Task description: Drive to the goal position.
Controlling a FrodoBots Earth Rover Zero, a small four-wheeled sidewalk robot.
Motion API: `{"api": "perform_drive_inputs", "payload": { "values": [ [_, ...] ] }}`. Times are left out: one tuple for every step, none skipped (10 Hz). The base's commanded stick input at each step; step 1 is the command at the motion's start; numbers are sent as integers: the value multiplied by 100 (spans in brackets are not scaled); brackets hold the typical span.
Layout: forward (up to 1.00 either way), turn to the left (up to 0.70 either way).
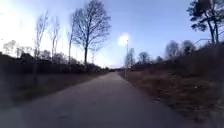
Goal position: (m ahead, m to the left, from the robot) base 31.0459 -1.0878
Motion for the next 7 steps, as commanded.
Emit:
{"api": "perform_drive_inputs", "payload": {
  "values": [
    [100, 0],
    [100, 0],
    [100, 0],
    [100, 0],
    [100, 0],
    [100, 0],
    [100, 0]
  ]
}}
